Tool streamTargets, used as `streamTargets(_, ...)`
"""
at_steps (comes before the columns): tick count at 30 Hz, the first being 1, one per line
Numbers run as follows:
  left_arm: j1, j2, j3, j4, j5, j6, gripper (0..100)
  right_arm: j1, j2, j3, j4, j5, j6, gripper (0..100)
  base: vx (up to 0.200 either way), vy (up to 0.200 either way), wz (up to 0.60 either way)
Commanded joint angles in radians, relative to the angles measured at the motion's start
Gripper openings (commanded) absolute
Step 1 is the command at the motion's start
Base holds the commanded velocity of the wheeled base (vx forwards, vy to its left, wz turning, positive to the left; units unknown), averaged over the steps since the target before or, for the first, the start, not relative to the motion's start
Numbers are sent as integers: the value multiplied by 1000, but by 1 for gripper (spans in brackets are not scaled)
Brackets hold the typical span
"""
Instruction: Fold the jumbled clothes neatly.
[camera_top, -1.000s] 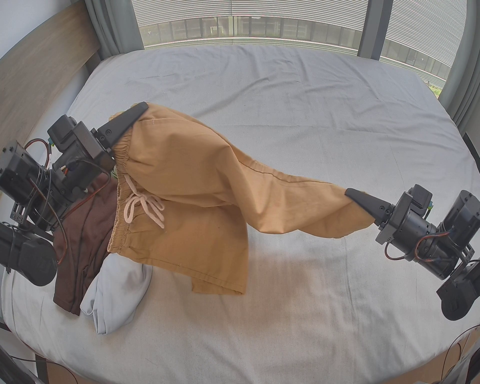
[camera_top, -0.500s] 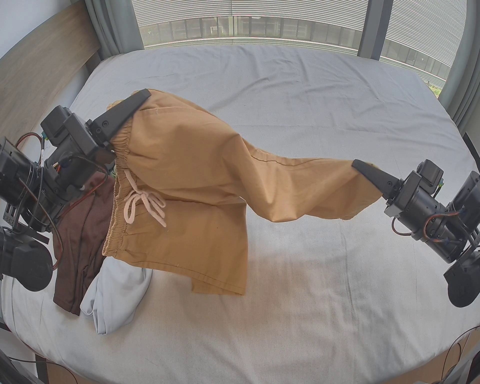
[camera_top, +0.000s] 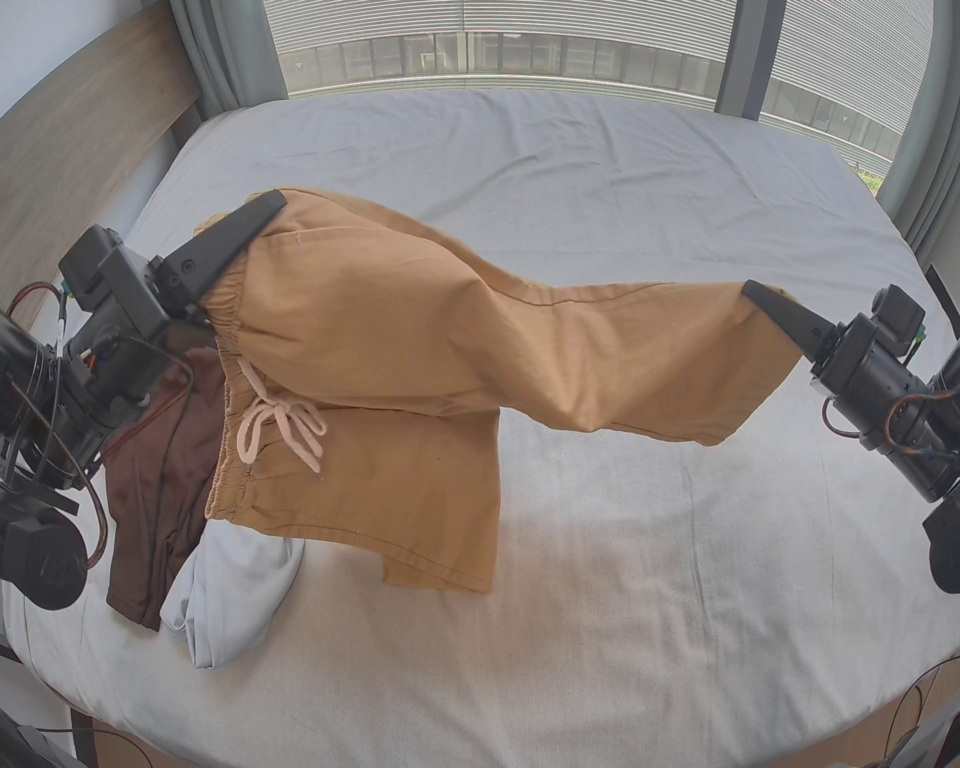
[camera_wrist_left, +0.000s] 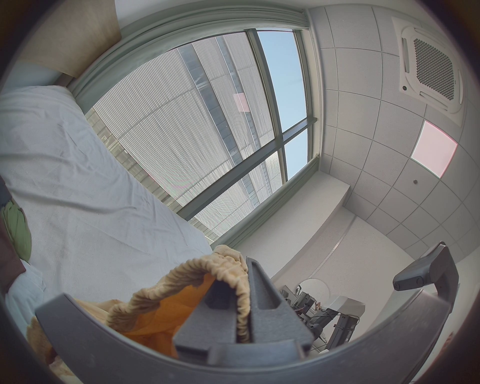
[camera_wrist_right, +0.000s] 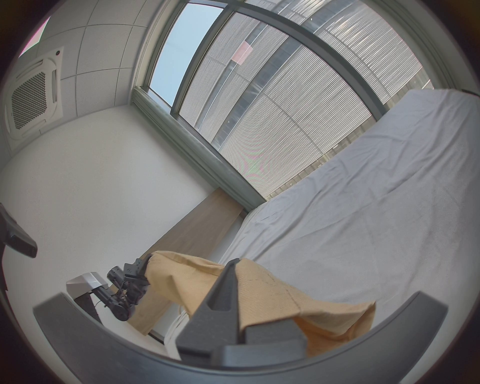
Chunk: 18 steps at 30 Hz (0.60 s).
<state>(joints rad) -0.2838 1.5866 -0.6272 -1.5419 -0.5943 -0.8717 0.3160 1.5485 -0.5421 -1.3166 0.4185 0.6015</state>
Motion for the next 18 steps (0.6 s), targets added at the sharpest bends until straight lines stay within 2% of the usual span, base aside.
streamTargets(1, 8, 0, 17, 0, -1, 20, 0, -66, -13, -9, 2, 0, -9, 0, 0, 0, 0)
streamTargets(18, 8, 16, 43, 0, -4, 40, 0, -141, -36, -55, 4, 3, -12, 0, 0, 0, 0)
